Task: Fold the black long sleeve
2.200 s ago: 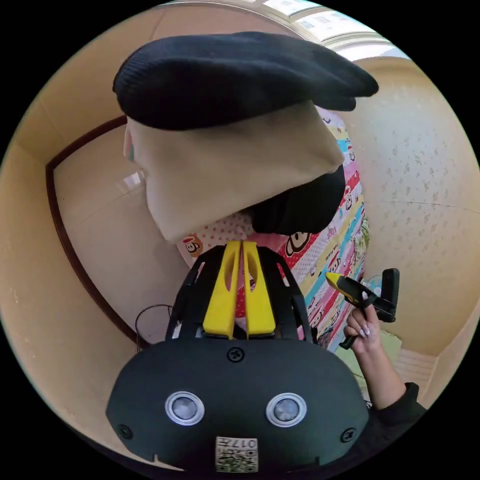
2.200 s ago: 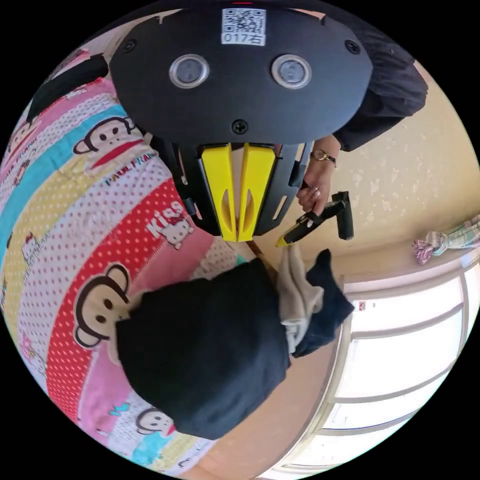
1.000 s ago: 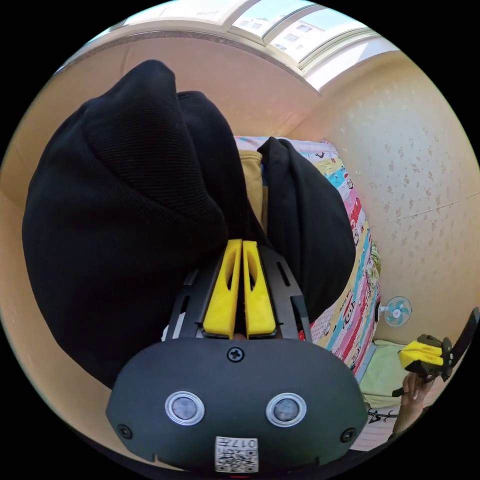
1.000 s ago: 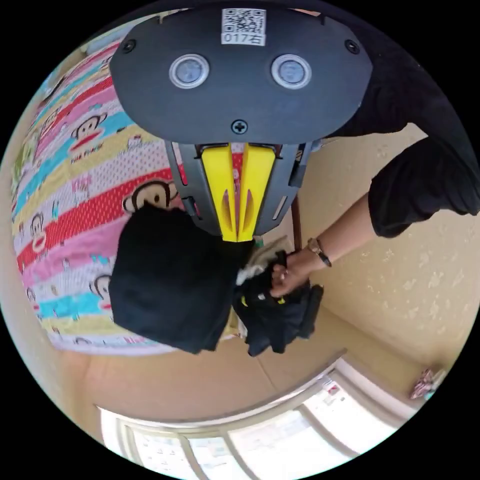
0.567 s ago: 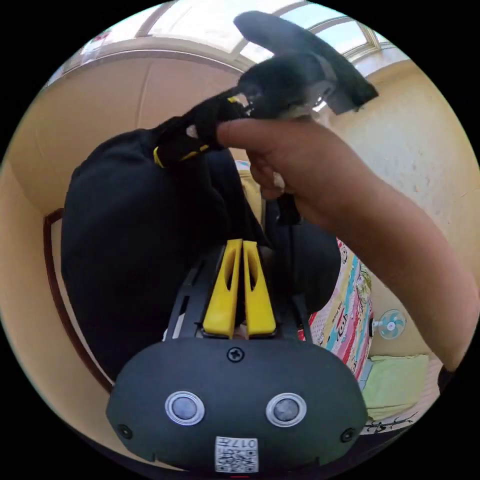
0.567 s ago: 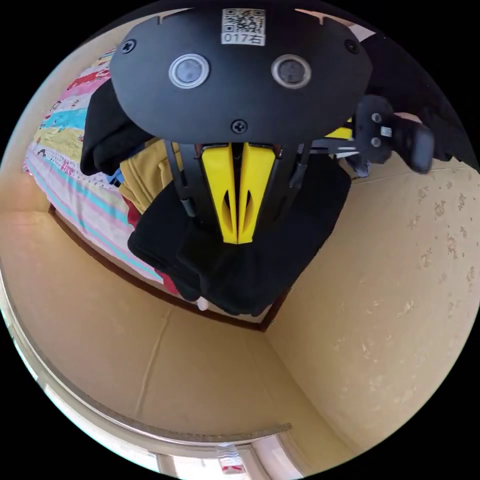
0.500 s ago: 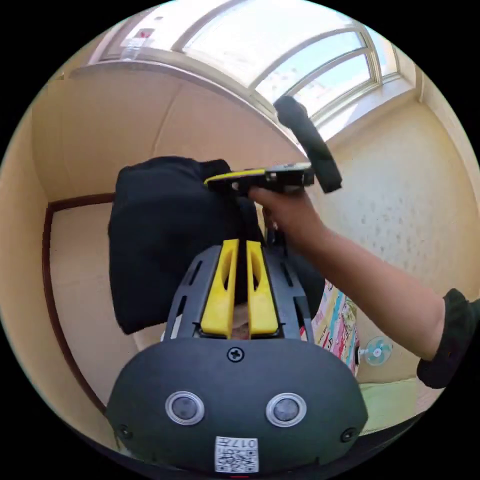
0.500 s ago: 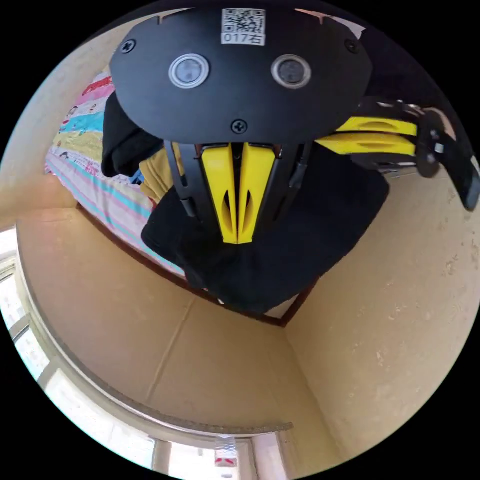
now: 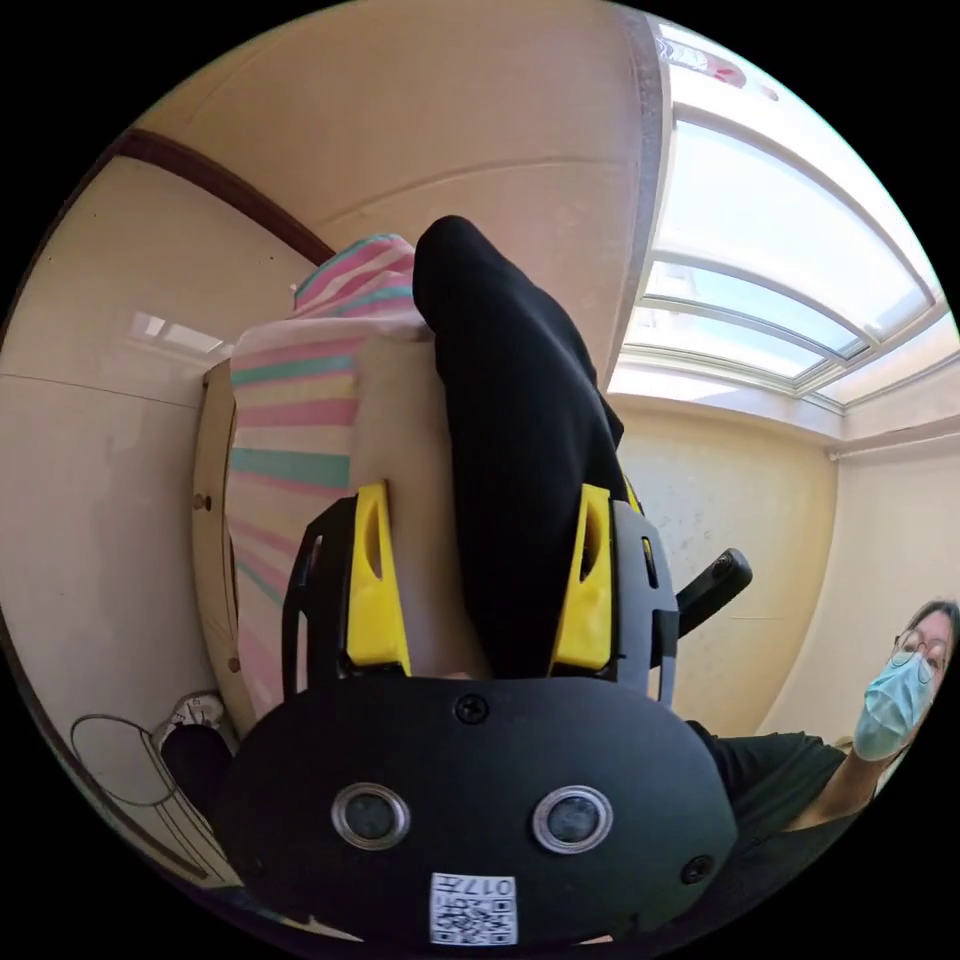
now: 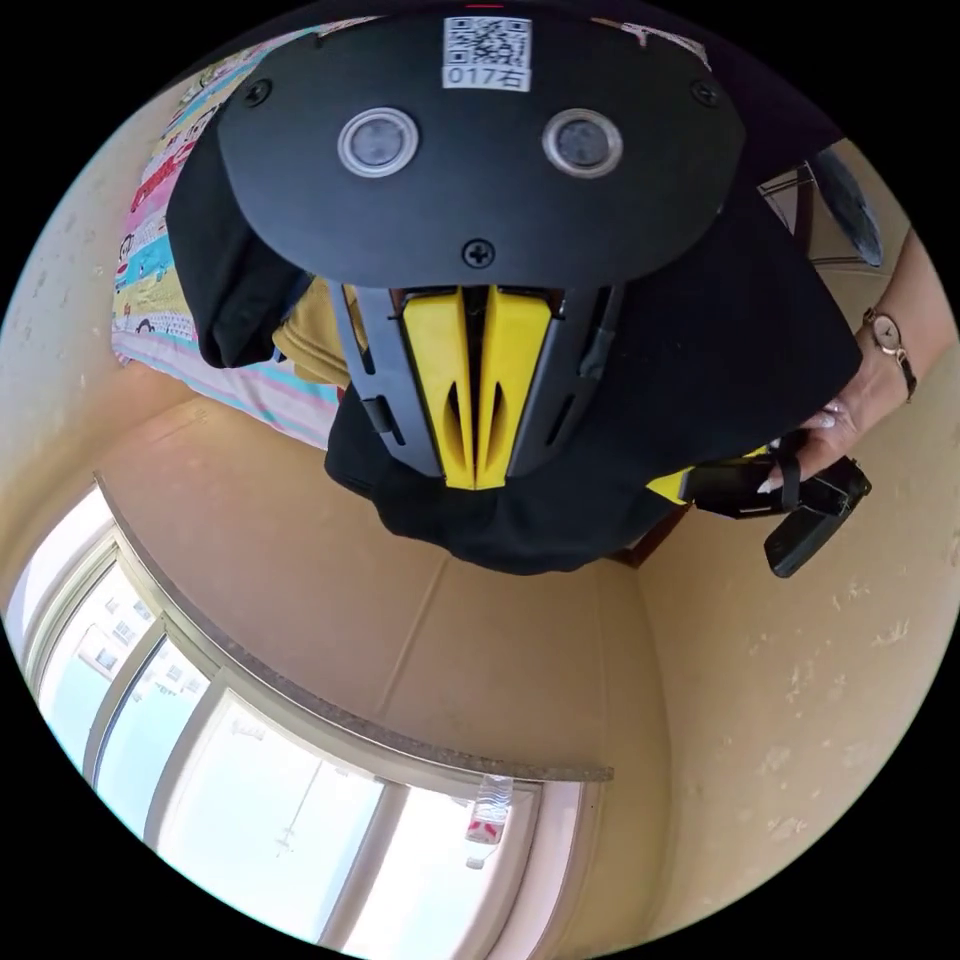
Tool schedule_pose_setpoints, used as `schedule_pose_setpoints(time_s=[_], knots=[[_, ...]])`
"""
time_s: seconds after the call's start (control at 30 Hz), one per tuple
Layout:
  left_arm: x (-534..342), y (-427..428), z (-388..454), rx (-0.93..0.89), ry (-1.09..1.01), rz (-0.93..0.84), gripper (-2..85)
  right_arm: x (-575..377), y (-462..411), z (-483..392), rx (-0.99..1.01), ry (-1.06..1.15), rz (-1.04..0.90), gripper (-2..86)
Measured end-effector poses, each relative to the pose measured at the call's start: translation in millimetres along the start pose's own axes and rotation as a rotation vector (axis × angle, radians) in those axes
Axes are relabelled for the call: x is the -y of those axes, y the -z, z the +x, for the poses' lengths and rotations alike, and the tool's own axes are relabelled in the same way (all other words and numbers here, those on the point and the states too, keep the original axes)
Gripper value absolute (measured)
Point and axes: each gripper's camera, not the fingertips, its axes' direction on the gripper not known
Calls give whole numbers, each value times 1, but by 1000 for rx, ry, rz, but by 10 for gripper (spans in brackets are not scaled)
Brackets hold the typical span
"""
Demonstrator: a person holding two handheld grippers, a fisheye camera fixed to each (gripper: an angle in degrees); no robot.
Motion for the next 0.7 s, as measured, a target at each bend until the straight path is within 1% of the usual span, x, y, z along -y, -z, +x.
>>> schedule_pose_setpoints(time_s=[0.07,0.13,0.2,0.23,0.27,0.3,0.33,0.37,0.4,0.43,0.47,0.57,0.63,0.7], knots=[[4,-3,-11,-51,-14,-46,239,7,5,-1,12,-17,-65,14],[5,-5,-16,-93,-46,-73,235,13,17,7,65,-85,-145,22],[1,-4,-5,-58,-90,-85,229,12,41,17,77,-134,-240,49],[-2,-4,15,7,-147,-101,226,11,49,19,54,-144,-259,70],[-8,-5,45,95,-234,-114,219,8,68,24,-18,-168,-283,112],[-12,-8,61,141,-283,-121,215,1,86,28,-90,-187,-281,147],[-20,-16,89,216,-379,-128,211,-3,94,31,-97,-198,-268,165],[-27,-26,109,257,-457,-112,208,-12,101,36,-52,-227,-248,165],[-29,-31,114,259,-481,-95,207,-21,94,40,-30,-247,-278,161],[-28,-43,112,247,-492,-55,207,-25,89,42,-41,-254,-287,157],[-22,-54,100,262,-455,-8,207,-32,80,48,-67,-284,-268,150],[8,-67,61,232,-322,15,207,-36,46,74,8,-410,-214,140],[18,-69,53,218,-281,-6,207,-16,35,81,-19,-397,-264,136],[17,-70,55,207,-280,-45,207,15,39,76,-73,-298,-445,125]])
